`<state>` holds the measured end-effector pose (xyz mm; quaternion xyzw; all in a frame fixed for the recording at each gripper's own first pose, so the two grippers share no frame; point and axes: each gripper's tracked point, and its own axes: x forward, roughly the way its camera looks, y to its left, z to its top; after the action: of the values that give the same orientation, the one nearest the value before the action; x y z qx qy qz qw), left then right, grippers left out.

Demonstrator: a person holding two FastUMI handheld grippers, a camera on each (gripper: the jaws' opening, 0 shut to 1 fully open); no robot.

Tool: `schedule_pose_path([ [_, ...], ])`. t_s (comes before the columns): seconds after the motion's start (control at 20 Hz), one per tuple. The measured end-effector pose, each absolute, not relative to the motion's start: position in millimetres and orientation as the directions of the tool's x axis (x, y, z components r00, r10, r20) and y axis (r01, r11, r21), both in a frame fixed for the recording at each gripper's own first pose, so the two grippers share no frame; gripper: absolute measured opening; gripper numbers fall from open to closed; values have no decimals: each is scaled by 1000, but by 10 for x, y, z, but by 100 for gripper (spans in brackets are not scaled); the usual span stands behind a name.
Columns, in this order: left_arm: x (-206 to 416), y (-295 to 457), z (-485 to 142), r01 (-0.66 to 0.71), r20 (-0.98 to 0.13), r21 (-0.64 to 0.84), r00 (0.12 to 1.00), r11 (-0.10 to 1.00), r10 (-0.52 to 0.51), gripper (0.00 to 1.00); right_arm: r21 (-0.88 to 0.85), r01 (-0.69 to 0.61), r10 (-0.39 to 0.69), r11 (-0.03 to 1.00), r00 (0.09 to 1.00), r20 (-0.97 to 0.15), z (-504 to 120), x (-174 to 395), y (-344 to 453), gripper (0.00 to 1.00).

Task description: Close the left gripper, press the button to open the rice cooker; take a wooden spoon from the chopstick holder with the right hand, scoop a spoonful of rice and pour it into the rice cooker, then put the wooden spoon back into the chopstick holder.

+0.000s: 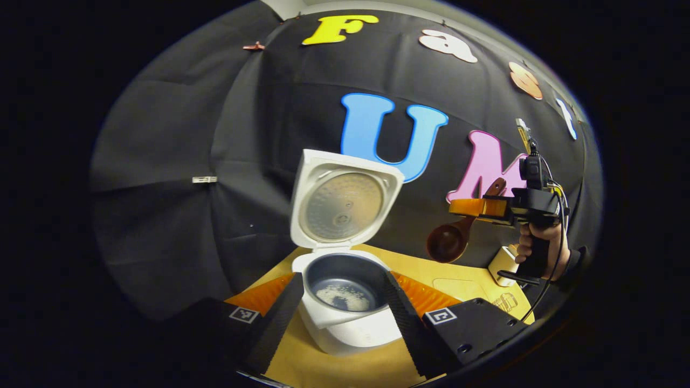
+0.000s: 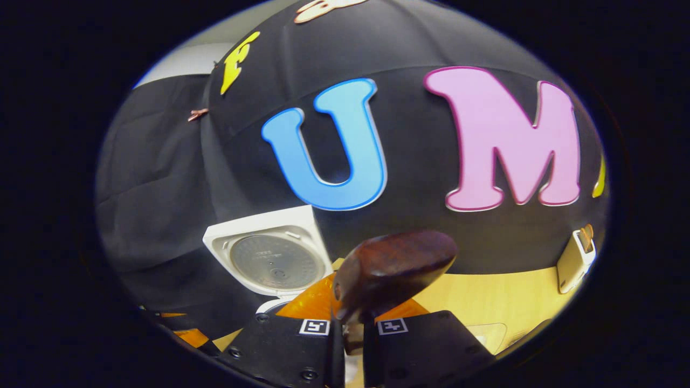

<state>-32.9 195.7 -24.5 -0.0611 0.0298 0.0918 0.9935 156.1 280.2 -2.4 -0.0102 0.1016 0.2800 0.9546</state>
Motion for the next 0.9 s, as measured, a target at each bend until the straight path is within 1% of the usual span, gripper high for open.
schedule_pose_path([
  [0.05,-288,1853,-207,-169,-66,-107,984,980,163,92,49,-517,516,854,834,-193,31,1582,2625,17],
  [0.1,-247,1746,-183,-154,-62,-99,987,983,149,96,59,-492,493,869,850,-183,84,1600,2417,17],
  [0.15,-206,1646,-158,-141,-60,-93,989,986,136,92,58,-458,461,887,871,-169,146,1635,2182,17],
  [0.2,-177,1540,-152,-129,-61,-90,990,988,124,96,53,-423,425,905,891,-158,192,1684,1937,17],
  [0.4,-55,1216,-171,-100,-76,-96,993,990,93,96,59,-297,303,953,940,-155,229,1814,1012,17],
  [0.45,-43,1164,-171,-102,-83,-101,992,990,94,92,59,-266,272,962,949,-161,212,1850,805,17],
  [0.5,-27,1113,-177,-103,-86,-112,992,988,94,96,64,-233,241,970,956,-167,193,1877,573,17],
  [0.7,20,984,-199,-127,-99,-114,988,985,115,95,94,-112,129,989,972,-198,-5,1934,-219,17],
  [0.9,31,861,-227,-151,-112,-99,984,984,140,95,156,-21,57,988,971,-230,-200,2019,-771,17],
])
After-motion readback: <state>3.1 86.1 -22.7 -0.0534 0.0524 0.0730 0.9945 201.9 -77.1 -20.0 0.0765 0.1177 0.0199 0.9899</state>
